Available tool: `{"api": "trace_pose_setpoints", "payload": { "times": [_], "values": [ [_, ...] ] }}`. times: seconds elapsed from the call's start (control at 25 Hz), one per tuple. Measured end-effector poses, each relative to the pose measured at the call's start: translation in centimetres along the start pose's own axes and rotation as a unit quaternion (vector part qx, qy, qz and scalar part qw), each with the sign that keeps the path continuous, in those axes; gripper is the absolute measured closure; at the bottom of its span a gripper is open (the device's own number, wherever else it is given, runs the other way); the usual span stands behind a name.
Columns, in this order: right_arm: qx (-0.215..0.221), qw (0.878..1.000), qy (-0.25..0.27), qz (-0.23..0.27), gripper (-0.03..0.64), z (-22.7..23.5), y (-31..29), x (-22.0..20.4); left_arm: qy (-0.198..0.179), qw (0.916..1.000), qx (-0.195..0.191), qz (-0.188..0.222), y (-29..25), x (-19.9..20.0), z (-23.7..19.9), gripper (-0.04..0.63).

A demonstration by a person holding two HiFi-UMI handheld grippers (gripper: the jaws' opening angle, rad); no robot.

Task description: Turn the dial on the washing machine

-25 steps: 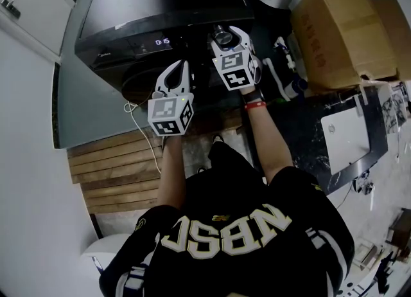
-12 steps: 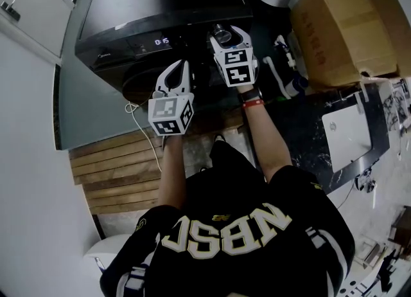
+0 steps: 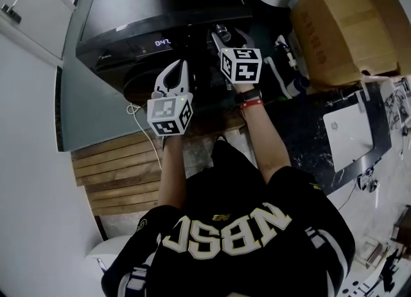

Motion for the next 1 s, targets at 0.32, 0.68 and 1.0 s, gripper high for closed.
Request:
{"api": "trace_pose_setpoints", "payload": {
  "times": [0.32, 0.68, 1.0],
  "values": [
    [-0.003, 1.0, 0.012, -0.002, 0.377, -0.15, 0.01, 0.04, 0.0, 1.0, -0.005, -0.004, -0.16, -0.27, 0.4, 0.581],
    [-0.003, 1.0, -0.014, 0.003, 0.377, 0.04, 0.09, 0.0, 0.001, 1.0, -0.001, -0.001, -0.01, -0.07, 0.34, 0.581],
    [0.004, 0.998, -0.058, 0.006, 0.379, 0.28, 0.02, -0.22, -0.005, 1.0, 0.006, 0.005, 0.09, 0.16, 0.33, 0.581]
  ]
}}
Point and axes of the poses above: the fingertips, and each gripper's own axes: y backward along the fingers, z to its right, x out of its top, the point moved 3 cm from there along y, backward along the fingers, and after that the axes turned 4 degrees about -z, right-handed, at the moved point
